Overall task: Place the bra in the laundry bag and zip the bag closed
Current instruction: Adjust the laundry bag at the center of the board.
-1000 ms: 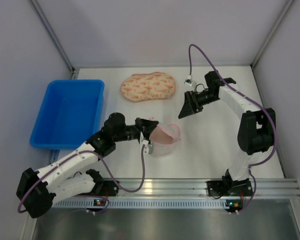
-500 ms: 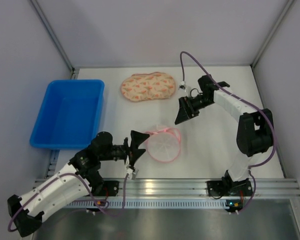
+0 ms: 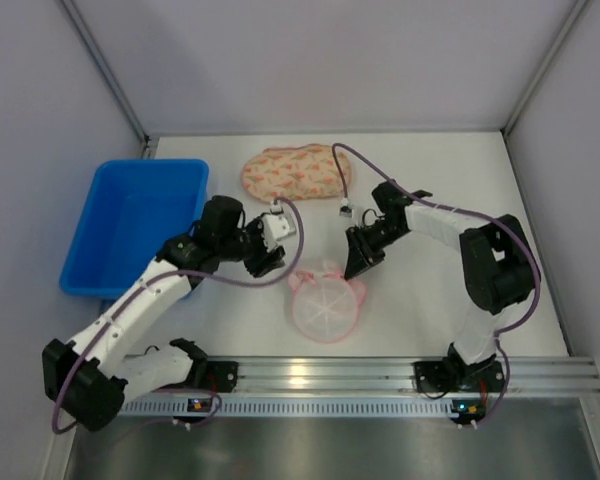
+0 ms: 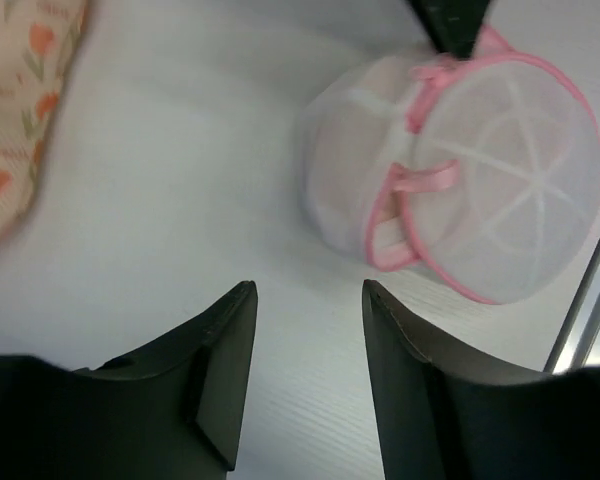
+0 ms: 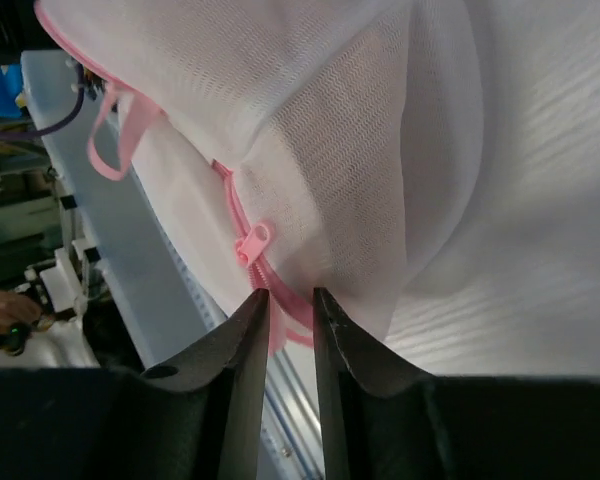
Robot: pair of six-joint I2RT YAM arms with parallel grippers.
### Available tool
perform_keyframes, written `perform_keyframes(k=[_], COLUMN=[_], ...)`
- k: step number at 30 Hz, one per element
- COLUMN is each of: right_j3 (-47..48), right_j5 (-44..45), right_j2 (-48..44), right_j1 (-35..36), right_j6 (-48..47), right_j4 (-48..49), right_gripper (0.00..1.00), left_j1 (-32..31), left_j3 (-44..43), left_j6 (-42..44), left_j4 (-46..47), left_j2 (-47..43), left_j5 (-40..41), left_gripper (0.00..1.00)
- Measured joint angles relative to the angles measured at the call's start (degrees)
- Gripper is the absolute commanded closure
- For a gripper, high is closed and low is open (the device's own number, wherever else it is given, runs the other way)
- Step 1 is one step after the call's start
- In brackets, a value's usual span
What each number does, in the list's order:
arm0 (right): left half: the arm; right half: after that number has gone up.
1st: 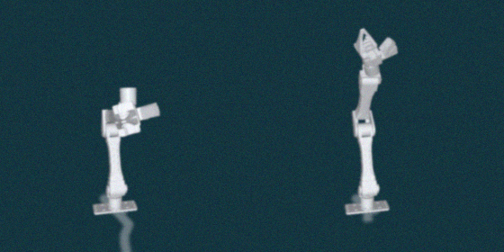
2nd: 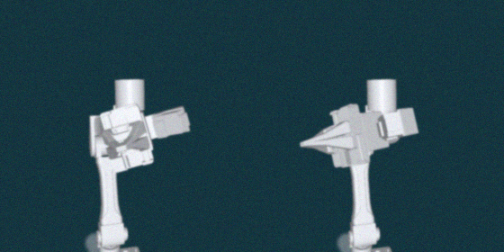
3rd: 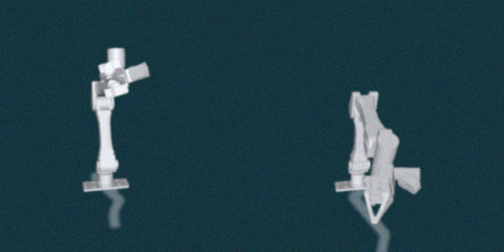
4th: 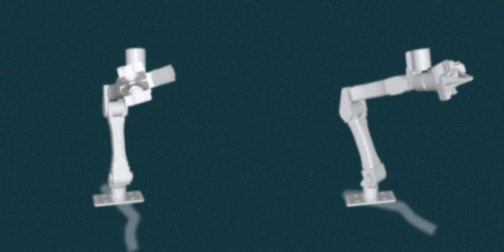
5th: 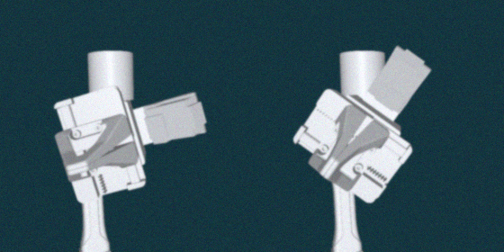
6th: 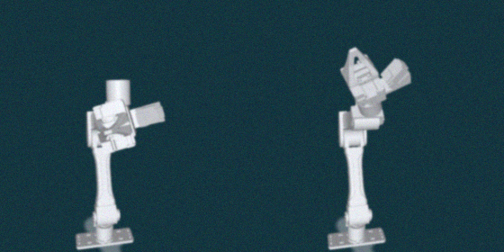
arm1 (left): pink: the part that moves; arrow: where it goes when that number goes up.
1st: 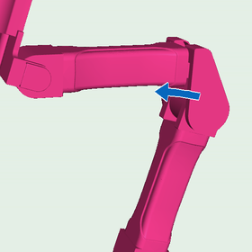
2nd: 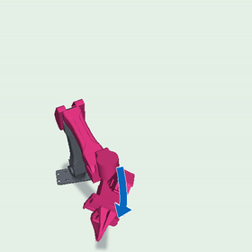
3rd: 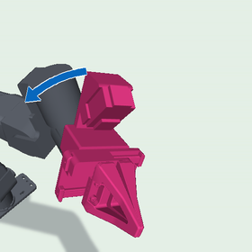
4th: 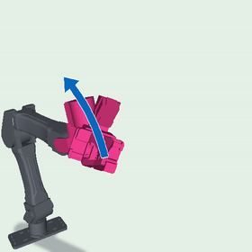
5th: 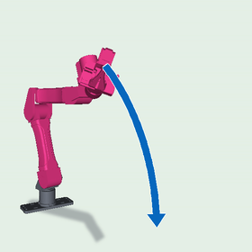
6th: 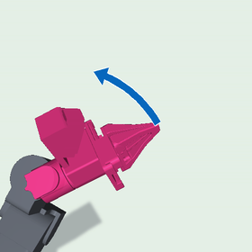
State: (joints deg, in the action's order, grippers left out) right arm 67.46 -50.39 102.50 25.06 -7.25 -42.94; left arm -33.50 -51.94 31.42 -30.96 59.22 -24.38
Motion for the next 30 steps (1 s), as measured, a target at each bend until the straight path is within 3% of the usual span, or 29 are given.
perform_keyframes(k=[3, 4, 6, 11, 17, 18, 19, 22, 23, 26, 27, 29, 30], right_j3=[-5.29, -6.58, -8.74, -9.57, -9.14, -8.85, -8.72, -8.52, -8.55, -8.59, -8.61, -8.61, -8.61], right_j5=[-0.83, -1.60, -4.15, -9.49, -7.02, -6.38, -5.92, -4.87, -4.68, -4.11, -4.04, -3.91, -3.80], right_j2=[-1.81, -2.93, -6.19, -13.46, -16.63, -16.65, -16.65, -16.63, -16.63, -16.63, -16.63, -16.65, -16.70], right_j1=[-0.04, -0.04, -0.04, -0.11, -3.91, -4.55, -5.14, -5.64, -5.64, -5.92, -6.12, -6.54, -6.99], right_j6=[1.46, 1.88, 2.64, 2.78, 4.94, 5.33, 5.55, 5.99, 6.01, 6.01, 6.03, 6.08, 6.08], right_j4=[0.04, -0.02, -0.02, -1.31, 0.79, 1.44, 2.19, 3.41, 3.54, 4.04, 4.09, 4.07, 4.07], right_gripper=[0.66, 0.54, 0.45, 0.43, 0.42, 0.42, 0.42, 0.40, 0.40, 0.40, 0.40, 0.39, 0.39], left_j1=[9.20, 10.99, 12.72, 12.70, 11.89, 11.47, 10.99, 9.49, 8.92, 7.43, 6.99, 6.32, 5.95], left_j3=[-3.61, -3.89, -3.87, -3.87, -3.39, -3.37, -3.39, -4.87, -7.08, -17.07, -21.59, -29.62, -33.62], left_j6=[-8.61, -10.95, -15.47, -23.80, -28.65, -29.38, -30.23, -32.37, -32.89, -33.31, -33.53, -34.14, -34.40], left_j4=[-3.15, -3.74, -5.51, -7.69, -6.49, -5.81, -4.94, -3.19, -2.86, -2.12, -1.01, 0.11, 1.16], left_j2=[8.26, 10.43, 13.92, 21.09, 29.51, 30.51, 31.50, 35.08, 37.40, 45.48, 48.92, 55.01, 57.99], left_j5=[-6.36, -8.22, -12.00, -20.37, -25.33, -25.75, -26.10, -26.60, -26.67, -26.73, -26.86, -27.52, -27.87], left_gripper=[0.52, 0.52, 0.52, 0.50, 0.54, 0.57, 0.69, 0.82, 0.90, 0.99, 0.98, 0.88, 0.71])
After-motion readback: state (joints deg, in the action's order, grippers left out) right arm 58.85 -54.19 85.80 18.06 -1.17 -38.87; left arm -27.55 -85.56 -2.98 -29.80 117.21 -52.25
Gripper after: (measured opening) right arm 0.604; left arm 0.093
